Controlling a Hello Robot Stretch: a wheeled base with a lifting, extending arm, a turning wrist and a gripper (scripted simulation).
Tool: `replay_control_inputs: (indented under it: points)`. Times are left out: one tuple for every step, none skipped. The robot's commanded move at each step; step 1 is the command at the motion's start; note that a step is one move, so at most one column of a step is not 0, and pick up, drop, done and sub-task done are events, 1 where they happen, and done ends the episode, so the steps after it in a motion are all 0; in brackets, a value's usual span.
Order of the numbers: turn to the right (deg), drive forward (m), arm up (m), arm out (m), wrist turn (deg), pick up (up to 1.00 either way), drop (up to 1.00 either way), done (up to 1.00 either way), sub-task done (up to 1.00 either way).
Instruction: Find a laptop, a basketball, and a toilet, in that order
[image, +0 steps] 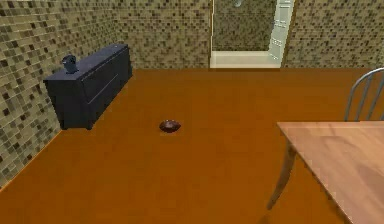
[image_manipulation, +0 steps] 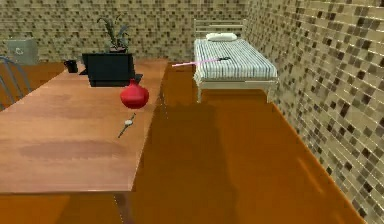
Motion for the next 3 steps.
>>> replay_control_inputs:
  points:
    - [0.0, 1.0, 0.0, 0.0, 0.0, 0.0, 0.0, 0.0, 0.0]
    - [6.0, 0.0, 0.0, 0.0, 0.0, 0.0, 0.0, 0.0, 0.0]
    - [0.0, 0.3, 0.0, 0.0, 0.0, 0.0, 0.0, 0.0, 0.0]
